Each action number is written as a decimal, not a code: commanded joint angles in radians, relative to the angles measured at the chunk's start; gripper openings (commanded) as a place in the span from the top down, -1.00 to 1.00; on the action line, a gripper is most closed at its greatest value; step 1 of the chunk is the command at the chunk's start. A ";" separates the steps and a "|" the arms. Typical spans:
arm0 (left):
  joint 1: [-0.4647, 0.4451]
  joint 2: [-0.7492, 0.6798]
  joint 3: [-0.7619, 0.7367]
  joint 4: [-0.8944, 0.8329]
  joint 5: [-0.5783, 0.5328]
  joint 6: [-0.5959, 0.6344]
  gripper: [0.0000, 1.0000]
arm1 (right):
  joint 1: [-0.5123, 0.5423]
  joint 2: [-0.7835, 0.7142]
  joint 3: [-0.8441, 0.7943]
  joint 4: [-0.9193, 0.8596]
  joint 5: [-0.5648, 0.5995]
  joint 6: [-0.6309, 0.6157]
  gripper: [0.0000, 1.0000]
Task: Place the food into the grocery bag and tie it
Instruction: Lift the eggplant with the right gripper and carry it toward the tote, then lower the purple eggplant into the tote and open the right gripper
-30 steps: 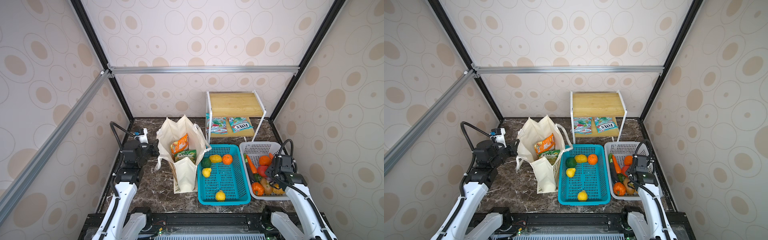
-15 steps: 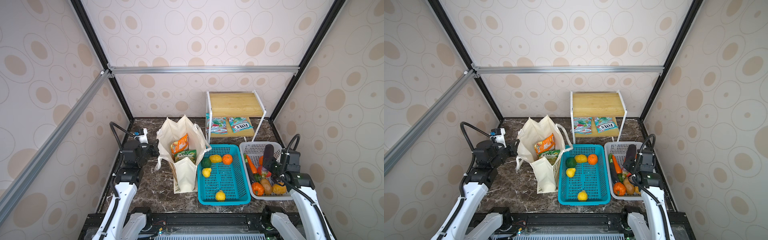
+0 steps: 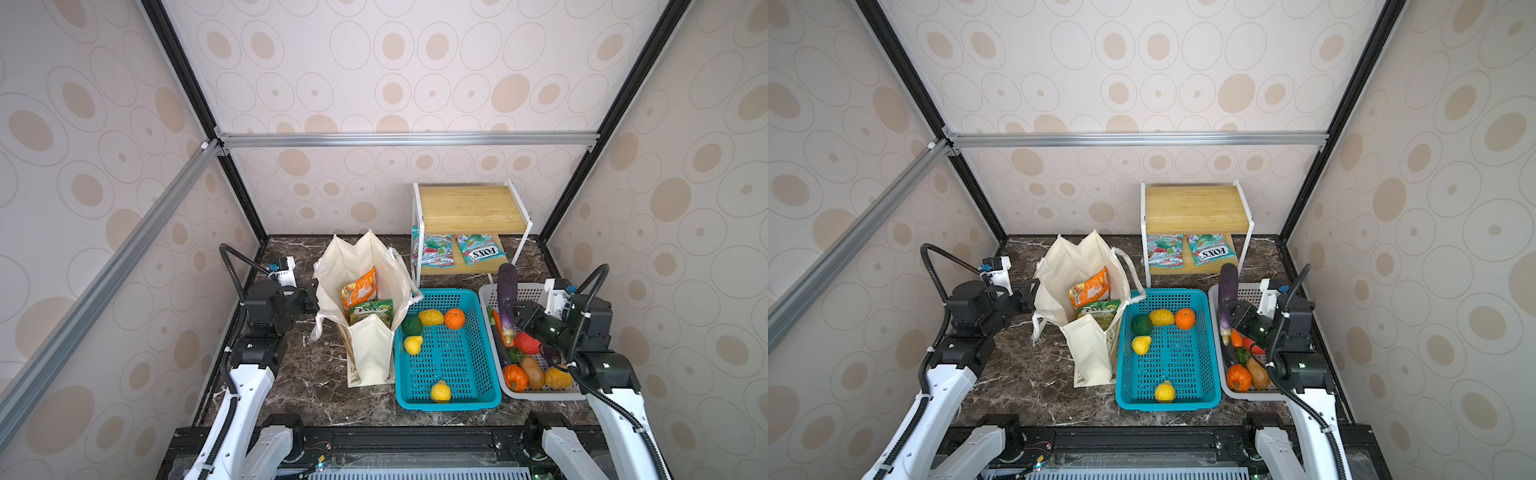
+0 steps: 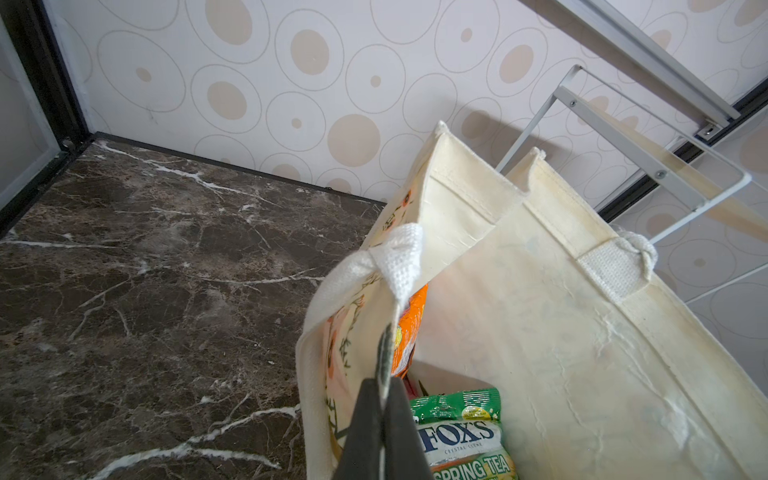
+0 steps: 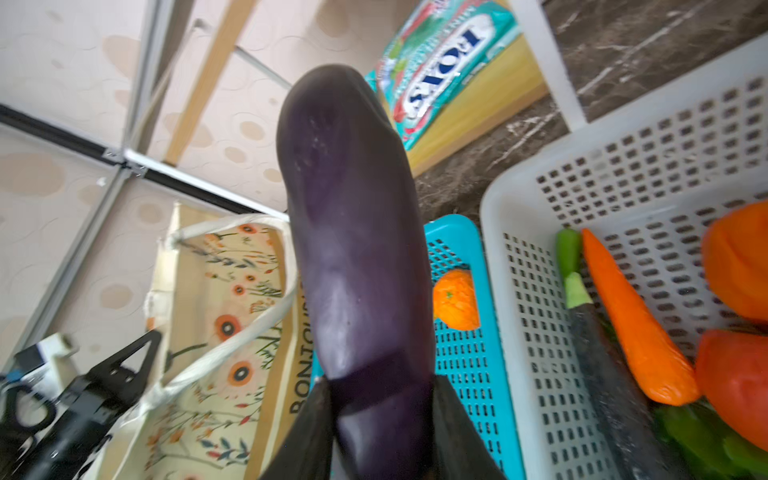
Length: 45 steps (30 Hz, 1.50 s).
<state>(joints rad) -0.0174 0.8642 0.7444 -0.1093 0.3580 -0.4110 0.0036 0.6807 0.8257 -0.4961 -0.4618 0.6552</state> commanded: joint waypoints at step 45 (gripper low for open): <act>0.003 0.027 0.034 0.068 0.141 -0.123 1.00 | 0.934 1.351 1.009 -0.117 0.601 -0.150 0.66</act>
<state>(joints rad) -0.0147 0.8932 0.7399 -0.0376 0.4736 -0.5377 0.9222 1.9602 1.7538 -0.4202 0.0662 0.5167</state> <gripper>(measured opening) 0.047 0.330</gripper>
